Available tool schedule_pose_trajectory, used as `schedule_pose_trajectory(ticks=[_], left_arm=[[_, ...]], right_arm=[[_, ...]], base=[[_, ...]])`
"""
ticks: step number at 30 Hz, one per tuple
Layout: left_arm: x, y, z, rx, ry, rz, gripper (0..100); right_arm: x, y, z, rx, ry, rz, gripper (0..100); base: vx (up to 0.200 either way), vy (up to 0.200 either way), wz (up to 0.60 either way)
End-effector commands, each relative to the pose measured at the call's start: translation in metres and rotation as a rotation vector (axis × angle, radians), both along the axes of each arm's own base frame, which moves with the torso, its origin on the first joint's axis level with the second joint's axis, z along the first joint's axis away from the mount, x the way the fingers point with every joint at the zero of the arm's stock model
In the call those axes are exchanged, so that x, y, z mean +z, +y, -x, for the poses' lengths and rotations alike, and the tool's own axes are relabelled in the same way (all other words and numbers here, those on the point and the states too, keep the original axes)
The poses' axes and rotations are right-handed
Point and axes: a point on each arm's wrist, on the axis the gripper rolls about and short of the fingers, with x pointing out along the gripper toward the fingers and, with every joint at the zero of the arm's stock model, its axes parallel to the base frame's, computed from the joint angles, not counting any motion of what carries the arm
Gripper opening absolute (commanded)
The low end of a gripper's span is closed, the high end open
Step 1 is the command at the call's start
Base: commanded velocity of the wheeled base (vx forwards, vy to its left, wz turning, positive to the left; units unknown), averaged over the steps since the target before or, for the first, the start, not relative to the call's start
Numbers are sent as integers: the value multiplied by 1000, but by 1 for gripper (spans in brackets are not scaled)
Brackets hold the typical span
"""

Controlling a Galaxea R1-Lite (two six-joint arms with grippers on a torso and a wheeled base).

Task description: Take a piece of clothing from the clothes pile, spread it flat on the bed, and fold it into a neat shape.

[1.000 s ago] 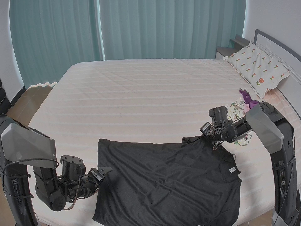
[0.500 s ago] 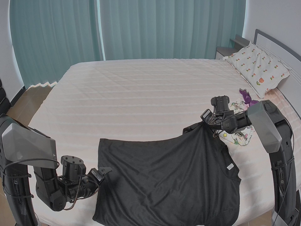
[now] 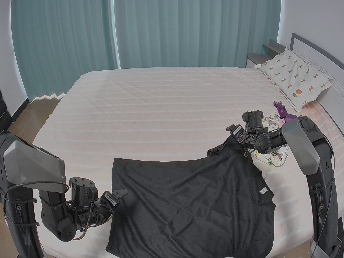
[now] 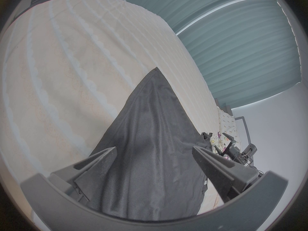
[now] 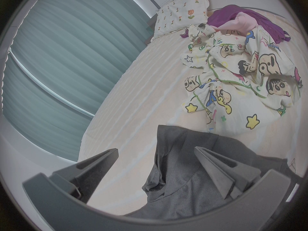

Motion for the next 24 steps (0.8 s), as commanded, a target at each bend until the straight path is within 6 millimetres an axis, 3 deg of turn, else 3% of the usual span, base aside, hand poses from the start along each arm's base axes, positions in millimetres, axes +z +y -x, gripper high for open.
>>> schedule_pose_trajectory(ticks=[1,4,10,15,24], left_arm=[[-2,0,0,0,4,-2,100],[-2,0,0,0,4,-2,100],[-2,0,0,0,4,-2,100],[-2,0,0,0,4,-2,100],[-2,0,0,4,3,-4,100]], right_arm=[[-2,2,0,3,1,-4,100],[-3,8,2,15,6,-3,100],[0,42,11,82,4,-2,100],[-10,67,18,132,25,6,100],[-32,80,17,156,48,14,100]], base=[[0,0,0],[0,0,0],[0,0,0],[0,0,0],[0,0,0]])
